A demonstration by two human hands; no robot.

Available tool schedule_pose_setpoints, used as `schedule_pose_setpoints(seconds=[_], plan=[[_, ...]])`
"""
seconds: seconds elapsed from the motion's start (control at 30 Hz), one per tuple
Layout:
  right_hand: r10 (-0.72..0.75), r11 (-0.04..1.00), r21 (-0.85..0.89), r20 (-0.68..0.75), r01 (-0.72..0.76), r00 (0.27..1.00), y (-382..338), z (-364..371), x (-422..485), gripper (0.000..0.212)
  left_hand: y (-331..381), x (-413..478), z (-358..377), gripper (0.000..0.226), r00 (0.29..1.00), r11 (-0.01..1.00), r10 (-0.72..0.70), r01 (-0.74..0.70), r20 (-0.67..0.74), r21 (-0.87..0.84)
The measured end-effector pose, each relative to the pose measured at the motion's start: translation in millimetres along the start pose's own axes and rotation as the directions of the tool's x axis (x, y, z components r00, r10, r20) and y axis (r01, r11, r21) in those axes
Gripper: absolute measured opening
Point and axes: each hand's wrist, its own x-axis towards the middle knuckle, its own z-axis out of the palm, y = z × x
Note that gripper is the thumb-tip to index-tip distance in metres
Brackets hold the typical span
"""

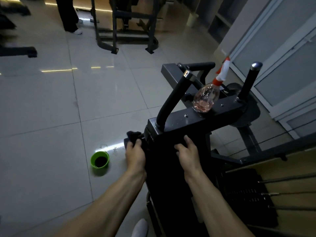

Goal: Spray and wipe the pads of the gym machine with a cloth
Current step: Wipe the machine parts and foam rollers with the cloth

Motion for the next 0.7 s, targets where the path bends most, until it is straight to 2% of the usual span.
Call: schedule_pose_setpoints(seconds=[0.07,0.13,0.2,0.27,0.37,0.47,0.63,0.7], plan=[[-0.031,0.991,-0.13,0.058,0.038,0.998,3,0,16,0.096,-18,-2,23,0.029,0.995,0.996,0.056,-0.061,0.083,0.066],[-0.047,0.966,-0.249,0.101,0.071,0.994,-13,2,2,0.094,-26,-8,44,0.043,0.993,0.992,0.1,-0.105,0.058,0.076],[-0.072,0.949,-0.295,0.144,0.113,0.987,-14,-3,-1,0.087,-19,-6,55,0.035,0.993,0.992,0.117,-0.116,-0.013,0.045],[-0.089,0.93,-0.338,0.168,0.142,0.982,-10,-10,1,0.091,-4,13,57,0.031,0.994,0.996,0.089,-0.088,-0.07,0.014],[-0.075,0.923,-0.358,0.196,0.143,0.978,-11,-13,5,0.104,9,51,58,0.033,0.993,0.992,0.117,-0.116,-0.009,0.04],[-0.079,0.917,-0.367,0.218,0.157,0.973,-16,-12,5,0.107,8,48,56,0.032,0.974,0.969,0.224,-0.219,-0.034,0.112],[-0.048,0.918,-0.369,0.261,0.146,0.964,-16,-9,3,0.093,-39,-10,40,0.04,0.966,0.965,0.257,-0.256,-0.02,0.052],[-0.033,0.916,-0.377,0.275,0.139,0.961,-14,-12,5,0.088,-35,-7,45,0.042,0.957,0.957,0.286,-0.282,-0.052,0.067]])
